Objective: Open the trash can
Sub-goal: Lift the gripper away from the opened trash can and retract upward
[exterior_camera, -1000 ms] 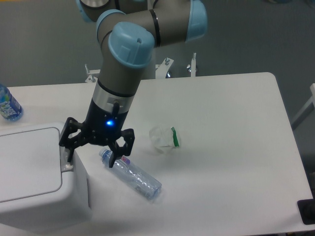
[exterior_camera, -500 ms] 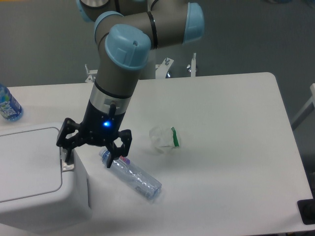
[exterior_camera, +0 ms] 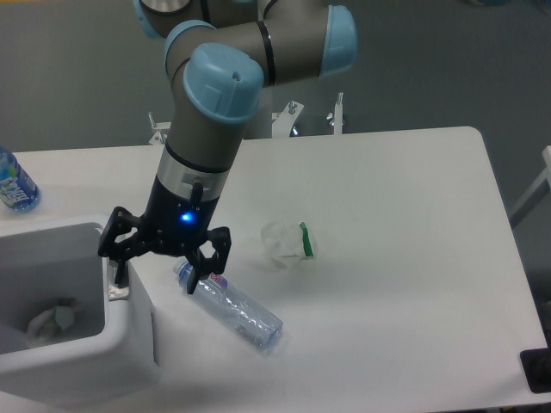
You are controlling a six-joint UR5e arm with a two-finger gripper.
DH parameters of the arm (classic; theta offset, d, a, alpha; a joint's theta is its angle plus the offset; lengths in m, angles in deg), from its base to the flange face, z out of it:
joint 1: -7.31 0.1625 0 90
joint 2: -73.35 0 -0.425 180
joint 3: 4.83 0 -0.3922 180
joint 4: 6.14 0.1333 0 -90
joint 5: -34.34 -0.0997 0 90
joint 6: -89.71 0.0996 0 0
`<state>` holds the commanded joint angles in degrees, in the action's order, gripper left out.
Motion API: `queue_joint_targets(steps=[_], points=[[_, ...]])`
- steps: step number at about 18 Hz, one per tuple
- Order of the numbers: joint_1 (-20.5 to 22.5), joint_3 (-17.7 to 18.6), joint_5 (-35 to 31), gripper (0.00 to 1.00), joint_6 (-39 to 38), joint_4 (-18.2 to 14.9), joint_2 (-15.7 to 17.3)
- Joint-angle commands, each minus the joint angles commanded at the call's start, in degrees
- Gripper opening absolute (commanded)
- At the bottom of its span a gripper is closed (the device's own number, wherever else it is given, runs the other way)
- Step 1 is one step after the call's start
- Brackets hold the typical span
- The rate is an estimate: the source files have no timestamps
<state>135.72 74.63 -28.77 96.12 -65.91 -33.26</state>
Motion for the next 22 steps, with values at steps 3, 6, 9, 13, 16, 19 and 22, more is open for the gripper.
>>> queue_joint_targets(steps=[3,6,9,13,16,19,22], points=[[1.92,-4.04,-3.85,1.00,0.09,0.88,0.26],[6.05,-4.93,-10.79,1.00,0.27,1.50,2.10],[10.18,-4.76,-15.11,1.00,3.15,1.41,3.34],[15.81,-1.87,-16.61,1.00,17.45,0.44,5.18],[20.20,1.29,-16.18,1.00,28.62,0.27,7.47],[22.93,4.98,-16.61,1.00,43.28,-1.14,9.22],[26.80,7.80,-16.70,1.00,55.00,-1.14,10.72]])
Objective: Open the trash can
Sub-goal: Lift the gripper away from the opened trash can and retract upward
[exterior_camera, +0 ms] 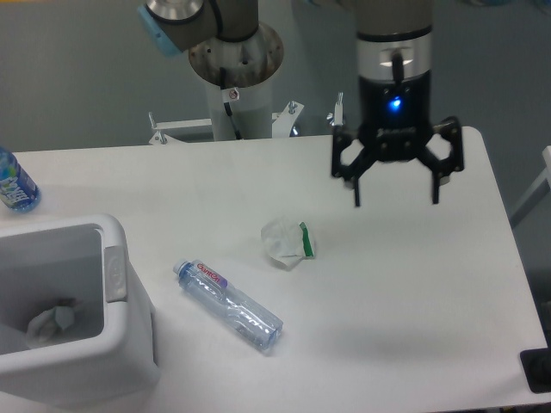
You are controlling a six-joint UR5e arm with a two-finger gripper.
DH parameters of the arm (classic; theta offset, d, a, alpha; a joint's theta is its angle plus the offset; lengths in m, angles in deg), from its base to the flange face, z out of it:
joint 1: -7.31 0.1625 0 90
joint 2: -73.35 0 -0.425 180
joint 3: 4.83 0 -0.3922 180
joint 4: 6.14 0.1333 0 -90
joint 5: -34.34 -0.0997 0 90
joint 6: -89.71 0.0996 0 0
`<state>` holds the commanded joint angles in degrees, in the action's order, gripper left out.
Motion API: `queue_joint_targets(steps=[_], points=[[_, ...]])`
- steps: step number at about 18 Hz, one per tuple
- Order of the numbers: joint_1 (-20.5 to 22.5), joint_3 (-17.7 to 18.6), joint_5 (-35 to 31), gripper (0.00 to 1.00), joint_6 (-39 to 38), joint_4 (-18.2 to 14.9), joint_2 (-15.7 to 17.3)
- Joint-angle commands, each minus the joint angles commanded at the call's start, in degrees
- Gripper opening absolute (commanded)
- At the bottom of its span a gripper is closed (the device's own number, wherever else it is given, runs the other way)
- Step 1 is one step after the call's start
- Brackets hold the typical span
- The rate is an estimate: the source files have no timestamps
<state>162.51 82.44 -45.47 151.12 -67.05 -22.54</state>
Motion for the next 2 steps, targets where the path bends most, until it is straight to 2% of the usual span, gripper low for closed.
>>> queue_joint_targets(steps=[2], points=[[1.06,1.41,0.00,1.00,2.74,0.26,0.53]])
